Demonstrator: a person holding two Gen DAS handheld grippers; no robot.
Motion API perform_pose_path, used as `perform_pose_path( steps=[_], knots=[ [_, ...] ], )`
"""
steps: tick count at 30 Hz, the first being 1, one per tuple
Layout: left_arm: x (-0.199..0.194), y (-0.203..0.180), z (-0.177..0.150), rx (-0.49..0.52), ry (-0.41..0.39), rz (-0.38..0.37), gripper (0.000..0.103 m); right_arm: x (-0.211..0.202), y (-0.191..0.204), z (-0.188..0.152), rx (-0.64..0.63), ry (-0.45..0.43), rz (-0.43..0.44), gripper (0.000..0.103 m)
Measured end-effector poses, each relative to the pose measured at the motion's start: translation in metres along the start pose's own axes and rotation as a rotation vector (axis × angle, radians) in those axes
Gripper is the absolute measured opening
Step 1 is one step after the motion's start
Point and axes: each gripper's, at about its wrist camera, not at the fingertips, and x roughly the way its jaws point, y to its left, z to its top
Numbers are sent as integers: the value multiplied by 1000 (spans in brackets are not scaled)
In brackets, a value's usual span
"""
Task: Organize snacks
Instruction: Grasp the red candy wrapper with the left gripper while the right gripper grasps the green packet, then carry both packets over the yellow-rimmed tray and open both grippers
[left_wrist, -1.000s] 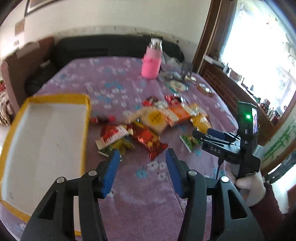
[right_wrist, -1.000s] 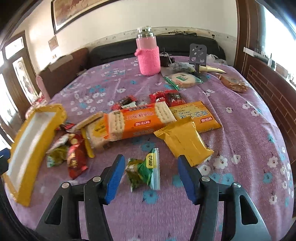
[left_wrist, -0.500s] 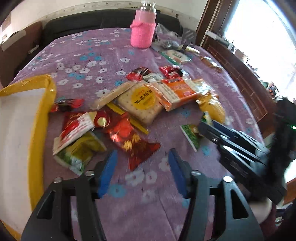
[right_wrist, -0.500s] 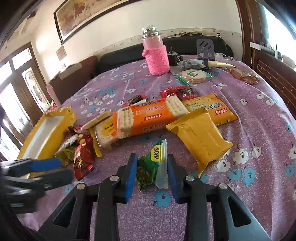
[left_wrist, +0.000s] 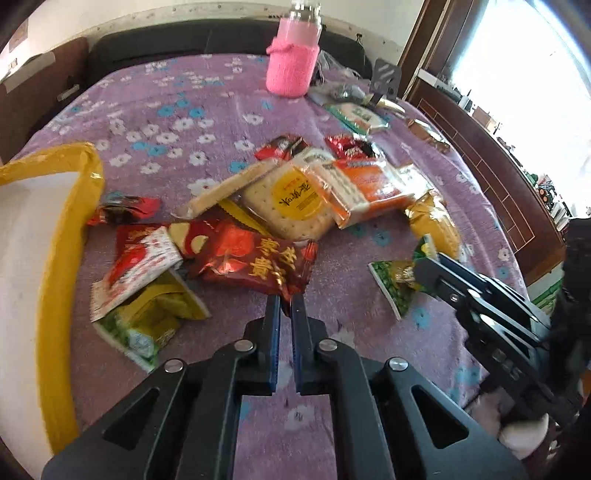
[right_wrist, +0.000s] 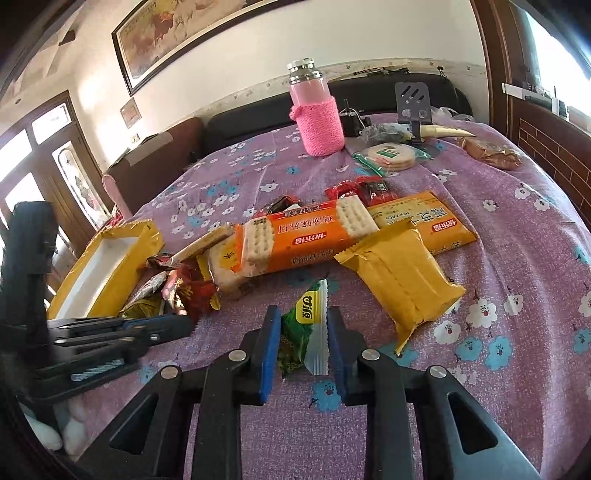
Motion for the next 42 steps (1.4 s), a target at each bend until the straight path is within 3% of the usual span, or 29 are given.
perform_pose_path(
  steps=[3,5,7,10,13,15,16,17,19,25,29,33,35,39,42],
  knots=[
    [-11,3,0,-13,-10,-36,8,0,0,0,-1,0,-2,26],
    [-10,6,4,-31,-1,-24,38,-1,1,0,-4,0,-3,26],
    [-3,10,11,-63,14,6,55,-1,1,0,-4,0,-2,26],
    [15,7,23,-69,34,19,56,-1,1,0,-2,1,2,26],
    [31,-2,31,-36,38,80,58,-1,1,0,-1,2,7,26],
    [36,-6,31,-11,31,113,55,-1,1,0,-1,3,11,26],
    [36,-7,29,5,22,130,48,-1,1,0,-1,4,12,26],
    [36,-7,26,15,20,132,26,-1,1,0,0,5,13,26],
    [36,-2,21,6,32,97,21,0,-1,0,7,8,22,25],
    [0,12,14,-54,-34,20,18,-3,-2,0,18,2,56,22],
    [-44,28,0,-83,-103,-20,18,-8,-1,-1,20,-21,95,3],
    [-90,55,-18,-129,-169,-41,18,-10,0,-1,37,-19,104,3],
    [-111,73,-27,-148,-200,-26,19,-14,1,0,57,-10,107,2],
    [-140,110,-42,-169,-248,77,19,-34,19,3,85,-8,182,1],
    [-152,143,-54,-207,-261,137,19,-52,55,13,40,-14,243,1]
  ],
)
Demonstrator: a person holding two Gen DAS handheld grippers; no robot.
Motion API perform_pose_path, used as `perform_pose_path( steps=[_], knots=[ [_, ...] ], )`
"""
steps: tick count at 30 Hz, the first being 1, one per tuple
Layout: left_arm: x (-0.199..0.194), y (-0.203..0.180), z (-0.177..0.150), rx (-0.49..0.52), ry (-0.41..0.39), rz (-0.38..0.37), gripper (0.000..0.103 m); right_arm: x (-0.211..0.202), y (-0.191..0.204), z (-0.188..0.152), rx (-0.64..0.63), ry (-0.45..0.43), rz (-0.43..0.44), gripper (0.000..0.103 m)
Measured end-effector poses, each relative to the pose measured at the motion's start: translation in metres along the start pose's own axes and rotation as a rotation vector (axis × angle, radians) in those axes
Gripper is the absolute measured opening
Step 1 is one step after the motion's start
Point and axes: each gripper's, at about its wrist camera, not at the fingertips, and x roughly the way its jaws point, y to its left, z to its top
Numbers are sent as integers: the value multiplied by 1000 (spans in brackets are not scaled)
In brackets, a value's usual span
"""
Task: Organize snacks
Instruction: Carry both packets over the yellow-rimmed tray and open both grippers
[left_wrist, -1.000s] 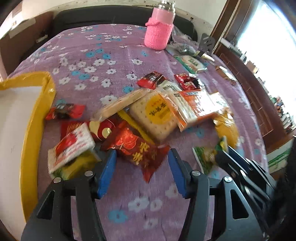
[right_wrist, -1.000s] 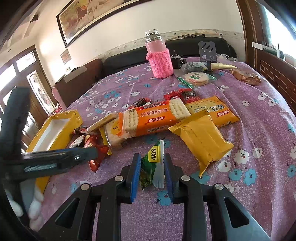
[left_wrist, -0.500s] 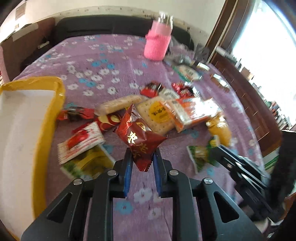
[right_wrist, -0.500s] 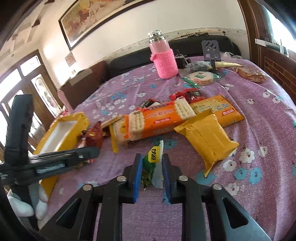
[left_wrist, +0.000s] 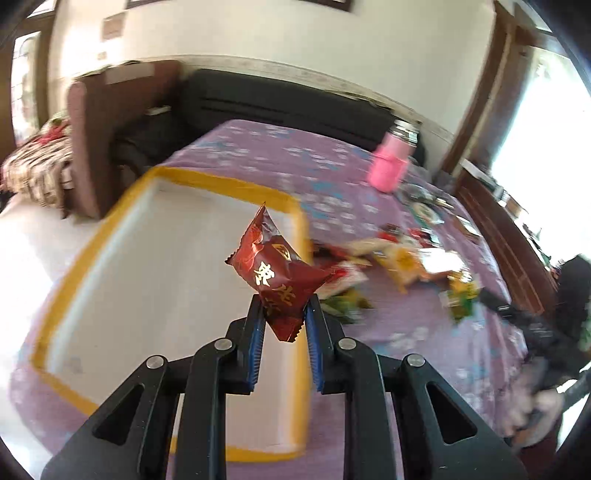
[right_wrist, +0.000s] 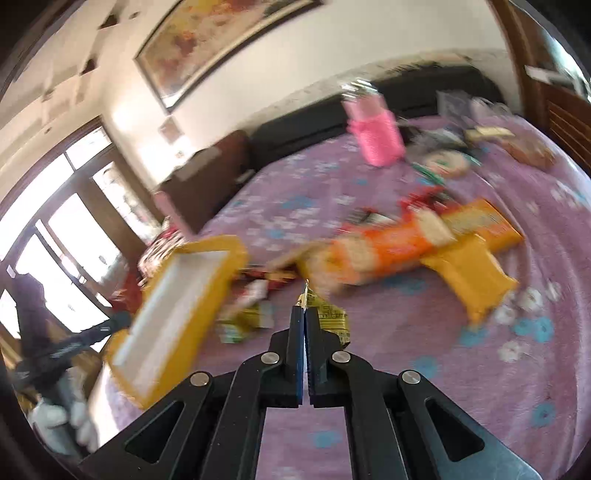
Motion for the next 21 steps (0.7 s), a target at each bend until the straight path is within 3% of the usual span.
perform_pose_path(
  steps=[5,10,16,21],
  knots=[
    [2,48,-6,-56,8,90,19,4,81,12,-93,35,153,1],
    [17,81,-8,-90,57,158,19,45,159,4,-153,156,284,0],
    [22,102,-15,-135,96,192,22,112,212,-32,-164,324,335,0],
    [11,107,-17,-161,84,196,27,149,225,-59,-185,389,286,7]
  ],
)
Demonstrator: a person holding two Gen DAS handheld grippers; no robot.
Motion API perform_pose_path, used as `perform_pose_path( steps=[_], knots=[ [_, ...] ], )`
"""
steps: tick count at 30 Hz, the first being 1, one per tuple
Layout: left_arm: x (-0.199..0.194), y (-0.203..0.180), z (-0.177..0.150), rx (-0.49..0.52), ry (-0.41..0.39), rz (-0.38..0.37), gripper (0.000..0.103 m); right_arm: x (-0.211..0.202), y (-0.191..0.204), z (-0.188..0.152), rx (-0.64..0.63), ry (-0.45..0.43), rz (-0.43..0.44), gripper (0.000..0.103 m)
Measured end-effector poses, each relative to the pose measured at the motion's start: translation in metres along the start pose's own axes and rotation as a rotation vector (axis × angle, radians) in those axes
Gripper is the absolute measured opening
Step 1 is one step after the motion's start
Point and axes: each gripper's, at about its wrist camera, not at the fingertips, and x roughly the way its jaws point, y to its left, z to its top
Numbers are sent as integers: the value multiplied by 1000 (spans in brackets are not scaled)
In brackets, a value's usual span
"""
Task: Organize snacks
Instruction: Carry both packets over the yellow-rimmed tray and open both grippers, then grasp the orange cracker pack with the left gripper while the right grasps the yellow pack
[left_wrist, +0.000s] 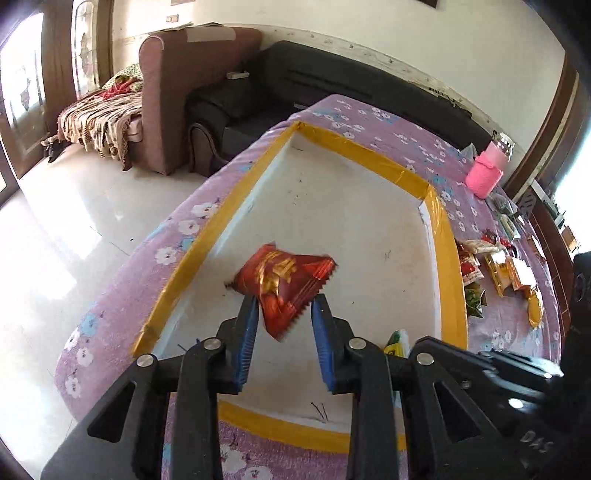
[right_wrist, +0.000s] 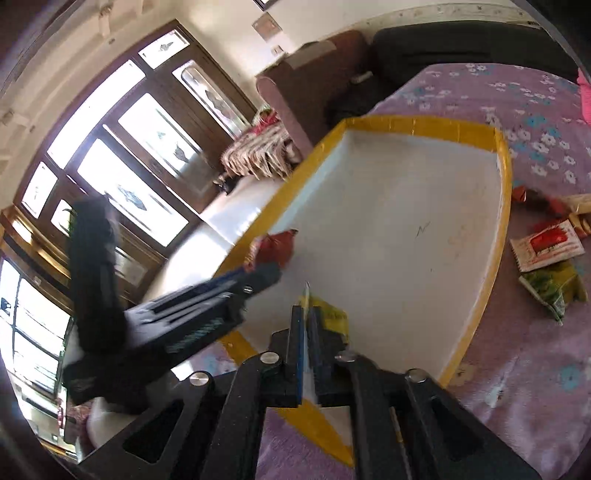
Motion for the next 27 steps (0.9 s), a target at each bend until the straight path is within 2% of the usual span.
perform_pose_path(
  steps=[2,3,5,6,9,12,14,16,20,25,27],
  knots=[
    [-7,2,0,-17,-21,-8,32,0,3,-2,-4,-3,-5,13],
    [-11,2,0,-28,-27,-11,35,-6,3,-2,-9,-13,-8,20],
    [-21,1,-1,-57,-35,-32,49,-24,4,-4,-16,-59,-19,29],
    [-25,-1,-2,-65,-42,-50,51,-37,1,-5,-17,-88,-22,32],
    [-39,-11,-7,-75,-56,-126,54,-72,-19,-6,2,-165,-89,34],
    [-51,-30,-10,-27,-65,-200,55,-102,-56,0,76,-221,-200,36],
    [-58,-43,-12,16,-87,-217,61,-119,-87,1,151,-248,-259,37],
    [-61,-55,-15,77,-114,-198,67,-137,-115,-4,207,-275,-297,37],
    [-54,-66,-20,132,-135,-105,67,-181,-163,-25,286,-346,-380,37],
    [-42,-77,-23,126,-84,-138,67,-247,-232,-51,456,-406,-551,40],
    [-39,-84,-25,119,-76,-137,67,-263,-259,-56,512,-428,-582,43]
  ],
)
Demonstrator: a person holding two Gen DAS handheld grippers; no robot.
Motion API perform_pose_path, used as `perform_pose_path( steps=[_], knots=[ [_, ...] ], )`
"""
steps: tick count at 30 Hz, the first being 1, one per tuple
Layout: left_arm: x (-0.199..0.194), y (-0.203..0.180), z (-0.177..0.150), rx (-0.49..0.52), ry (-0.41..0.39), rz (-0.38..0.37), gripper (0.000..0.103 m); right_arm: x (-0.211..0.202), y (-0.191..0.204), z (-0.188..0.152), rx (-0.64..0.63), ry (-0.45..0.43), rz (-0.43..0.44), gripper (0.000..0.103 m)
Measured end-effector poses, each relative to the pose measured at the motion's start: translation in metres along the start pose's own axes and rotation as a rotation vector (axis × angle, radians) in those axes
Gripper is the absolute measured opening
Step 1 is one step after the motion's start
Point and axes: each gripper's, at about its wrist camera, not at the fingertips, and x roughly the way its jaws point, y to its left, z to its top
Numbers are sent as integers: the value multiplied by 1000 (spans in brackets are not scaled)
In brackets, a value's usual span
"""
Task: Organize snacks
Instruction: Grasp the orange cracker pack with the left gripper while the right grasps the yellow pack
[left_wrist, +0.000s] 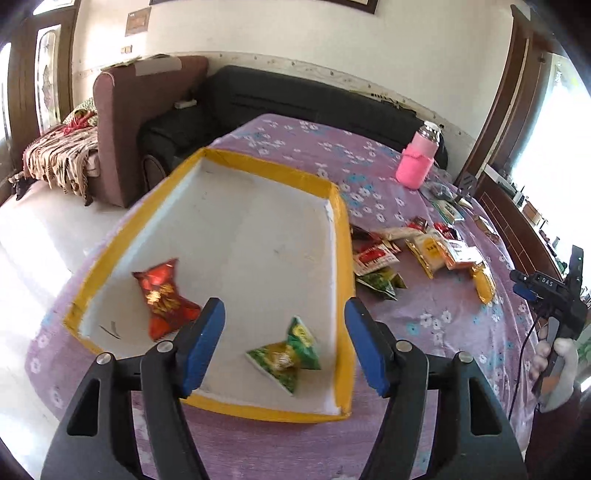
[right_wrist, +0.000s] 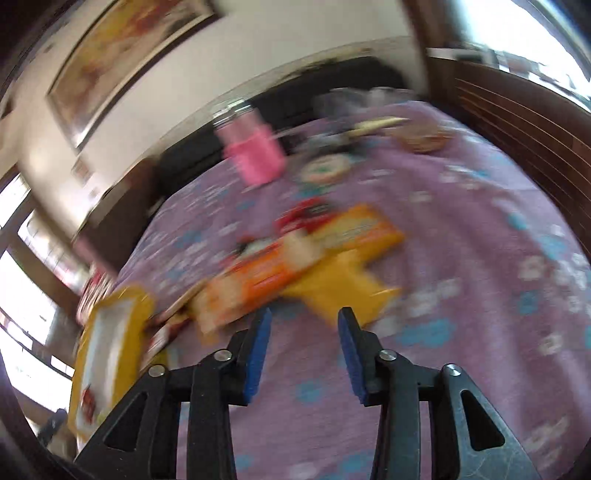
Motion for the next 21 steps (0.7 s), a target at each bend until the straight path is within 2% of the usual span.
perform_pose_path(
  steps=[4,8,11,16,20,21],
  knots=[
    [6,-23,-2,27,23,-25,67,18,-34,17,63,12,-31,44],
    [13,-47,-3,80,40,-16,67,40,-44,24,64,25,7,44],
    [18,-67,1,126,58,-52,67,60,-33,28,-9,38,74,48],
    [30,-114,19,268,67,-109,67,71,-12,16,-166,53,97,68],
    [63,-172,43,409,93,-175,68,80,-3,10,-230,74,85,69],
    [73,-186,48,446,101,-181,68,83,-1,9,-240,80,68,66]
  ],
)
